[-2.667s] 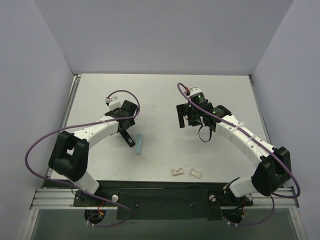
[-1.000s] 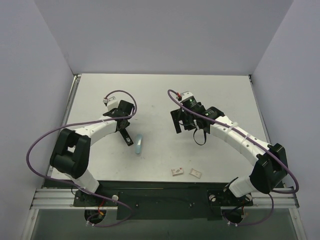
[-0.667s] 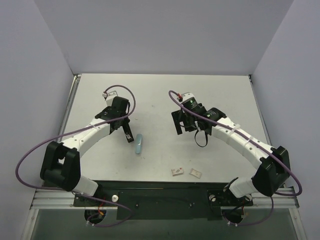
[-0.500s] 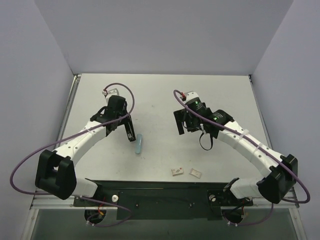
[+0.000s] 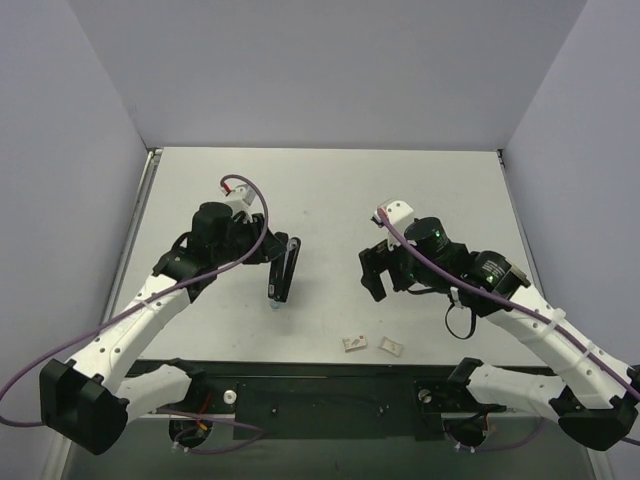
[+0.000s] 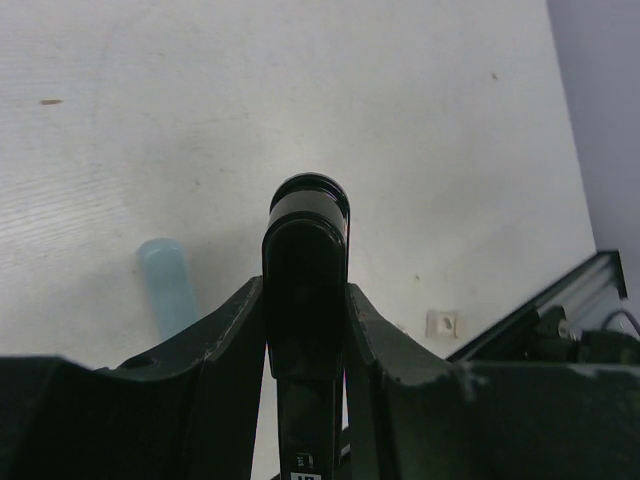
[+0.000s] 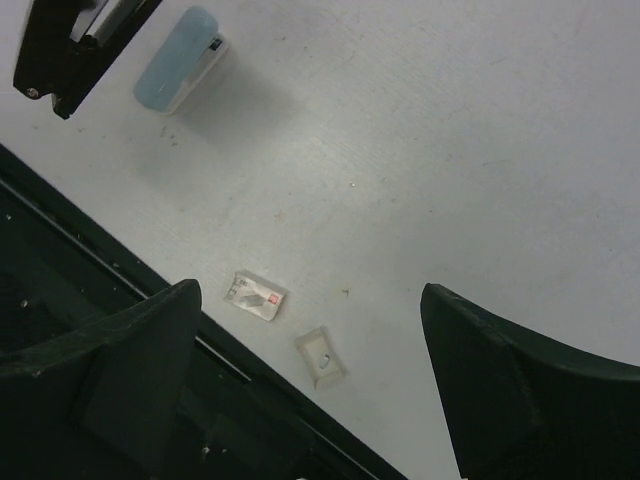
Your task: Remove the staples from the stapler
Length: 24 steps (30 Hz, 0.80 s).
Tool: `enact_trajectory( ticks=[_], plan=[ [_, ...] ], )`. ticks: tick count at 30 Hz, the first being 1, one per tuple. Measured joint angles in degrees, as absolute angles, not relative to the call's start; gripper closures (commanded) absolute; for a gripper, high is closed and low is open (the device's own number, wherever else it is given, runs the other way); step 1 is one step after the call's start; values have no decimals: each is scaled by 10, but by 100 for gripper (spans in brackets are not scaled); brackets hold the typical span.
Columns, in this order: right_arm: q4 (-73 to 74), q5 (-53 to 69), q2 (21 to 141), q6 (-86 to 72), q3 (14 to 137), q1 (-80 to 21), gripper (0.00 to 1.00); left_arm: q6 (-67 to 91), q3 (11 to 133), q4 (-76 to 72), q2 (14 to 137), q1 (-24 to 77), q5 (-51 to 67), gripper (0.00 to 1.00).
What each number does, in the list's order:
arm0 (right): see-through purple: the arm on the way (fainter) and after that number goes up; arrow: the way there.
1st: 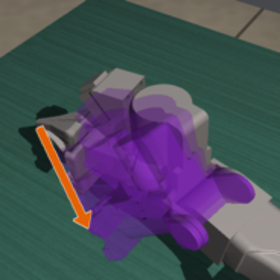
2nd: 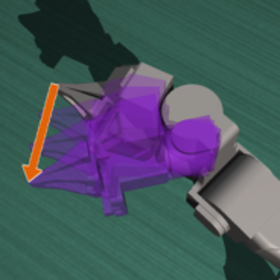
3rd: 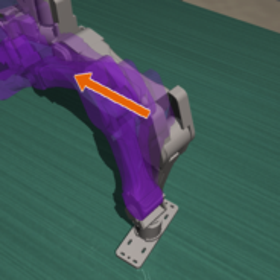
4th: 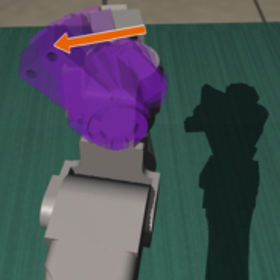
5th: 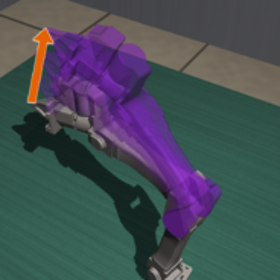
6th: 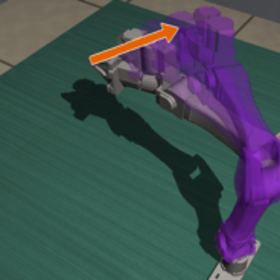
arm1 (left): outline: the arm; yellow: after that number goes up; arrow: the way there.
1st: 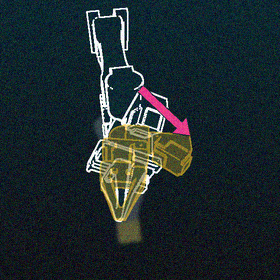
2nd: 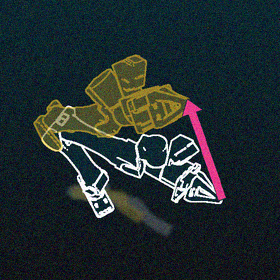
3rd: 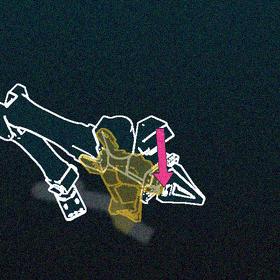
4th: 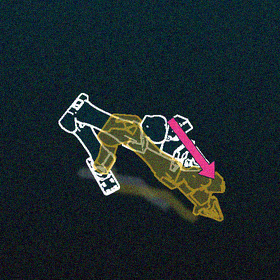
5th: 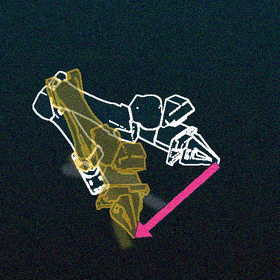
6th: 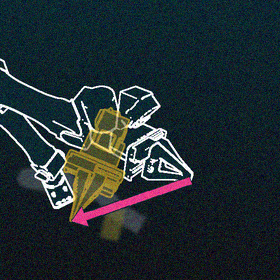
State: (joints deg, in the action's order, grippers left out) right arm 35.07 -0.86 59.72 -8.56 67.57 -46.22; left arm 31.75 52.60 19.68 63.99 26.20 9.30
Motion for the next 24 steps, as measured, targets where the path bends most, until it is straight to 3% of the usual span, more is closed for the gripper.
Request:
enact_trajectory(
  ticks=[10,24],
  plan=[
    [382,117,560,-39,681,-502,15,243,524,214,581,342,278,100],
    [356,299,577,3,715,-531,18,189,518,227,499,428,414,100]
  ],
)
